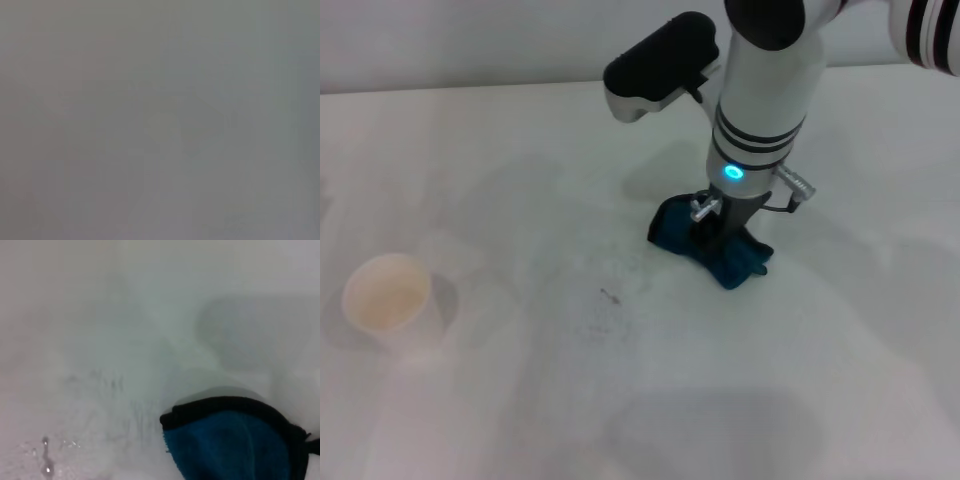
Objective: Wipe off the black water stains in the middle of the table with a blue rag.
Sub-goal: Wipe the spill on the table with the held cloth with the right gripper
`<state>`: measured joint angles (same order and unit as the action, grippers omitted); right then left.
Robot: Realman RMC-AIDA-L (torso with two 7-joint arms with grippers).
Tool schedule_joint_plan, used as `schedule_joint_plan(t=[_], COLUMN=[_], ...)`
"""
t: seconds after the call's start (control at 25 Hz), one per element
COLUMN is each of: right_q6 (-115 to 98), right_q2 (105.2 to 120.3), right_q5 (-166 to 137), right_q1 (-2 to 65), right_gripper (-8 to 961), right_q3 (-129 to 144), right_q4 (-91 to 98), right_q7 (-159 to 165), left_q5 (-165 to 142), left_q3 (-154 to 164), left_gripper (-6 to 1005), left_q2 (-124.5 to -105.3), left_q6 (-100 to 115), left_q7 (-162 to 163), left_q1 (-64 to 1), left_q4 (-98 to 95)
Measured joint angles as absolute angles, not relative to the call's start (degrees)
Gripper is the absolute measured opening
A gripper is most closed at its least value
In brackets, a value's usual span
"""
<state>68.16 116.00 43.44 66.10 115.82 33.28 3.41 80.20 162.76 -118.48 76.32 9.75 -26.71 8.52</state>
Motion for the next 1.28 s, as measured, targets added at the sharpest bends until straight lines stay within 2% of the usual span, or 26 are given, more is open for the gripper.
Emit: schedule_joint_plan(t=[0.92, 1.28], right_q6=[66.51, 65.6], right_q2=[116.19, 116.2], right_q5=[64.52, 57.95], right_q1=[65.89, 66.01], right_gripper=[132, 138], right_q3=[131.8, 126.4], right_q4=[47.07, 40.14], right_q7=[2.3, -0.24], left_q5=[79.84, 79.87], left_q3=[162.86, 162.86], left_gripper=[879, 879], left_q2=[-118.85, -118.82], left_q6=[76.39, 76.88], left_q7=[9.76, 9.86], left_q1=[-27.21, -26.48], left_q4=[7.71, 6.98])
